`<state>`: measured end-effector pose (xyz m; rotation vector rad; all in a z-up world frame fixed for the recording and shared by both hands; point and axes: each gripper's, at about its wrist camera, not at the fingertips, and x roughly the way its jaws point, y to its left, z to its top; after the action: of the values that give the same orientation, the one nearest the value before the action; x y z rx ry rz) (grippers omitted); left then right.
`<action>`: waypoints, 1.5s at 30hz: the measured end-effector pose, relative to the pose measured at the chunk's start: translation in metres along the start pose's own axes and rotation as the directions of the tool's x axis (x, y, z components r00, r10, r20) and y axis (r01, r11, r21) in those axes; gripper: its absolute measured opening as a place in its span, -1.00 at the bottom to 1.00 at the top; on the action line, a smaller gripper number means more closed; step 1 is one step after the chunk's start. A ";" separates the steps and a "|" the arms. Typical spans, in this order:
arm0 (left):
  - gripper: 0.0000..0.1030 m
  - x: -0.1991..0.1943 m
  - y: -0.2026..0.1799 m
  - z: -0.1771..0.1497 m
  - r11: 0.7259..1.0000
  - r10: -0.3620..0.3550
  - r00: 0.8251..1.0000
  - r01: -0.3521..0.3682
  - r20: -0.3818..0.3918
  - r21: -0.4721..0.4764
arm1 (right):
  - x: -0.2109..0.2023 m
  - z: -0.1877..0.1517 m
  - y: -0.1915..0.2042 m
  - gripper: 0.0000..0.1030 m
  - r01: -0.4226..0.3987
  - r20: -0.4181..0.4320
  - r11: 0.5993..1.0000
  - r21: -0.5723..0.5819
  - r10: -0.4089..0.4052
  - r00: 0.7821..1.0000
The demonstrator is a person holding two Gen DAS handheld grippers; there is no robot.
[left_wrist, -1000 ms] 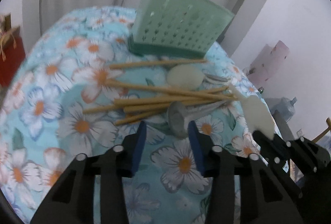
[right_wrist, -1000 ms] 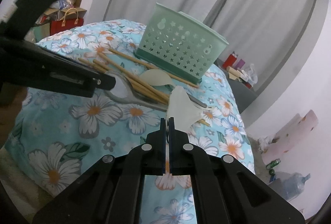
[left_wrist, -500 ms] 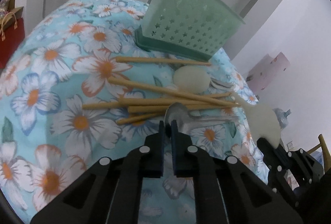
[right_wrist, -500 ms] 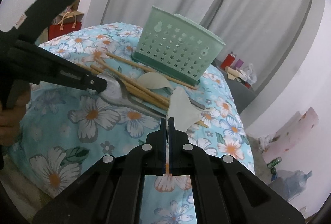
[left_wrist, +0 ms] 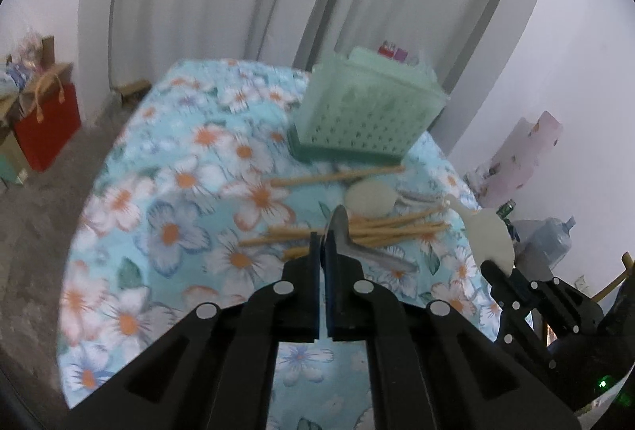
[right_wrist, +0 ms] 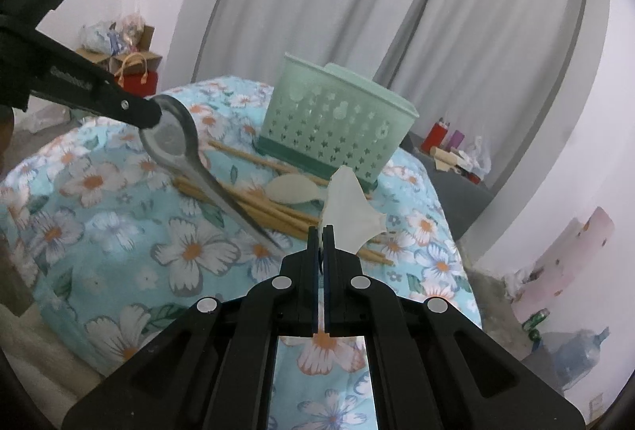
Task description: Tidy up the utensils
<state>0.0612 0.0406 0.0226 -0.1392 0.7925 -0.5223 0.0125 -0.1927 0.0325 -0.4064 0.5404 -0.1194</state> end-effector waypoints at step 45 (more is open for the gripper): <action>-0.91 0.072 -0.033 0.172 0.910 0.222 0.913 -0.320 0.343 0.263 | 0.014 0.038 -0.045 -1.00 -0.135 0.061 0.976 0.168 0.126 0.990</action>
<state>0.2123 -0.0359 0.1067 0.1844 0.4059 -0.3403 0.0442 -0.2240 0.0743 -0.2038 0.5018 -0.0288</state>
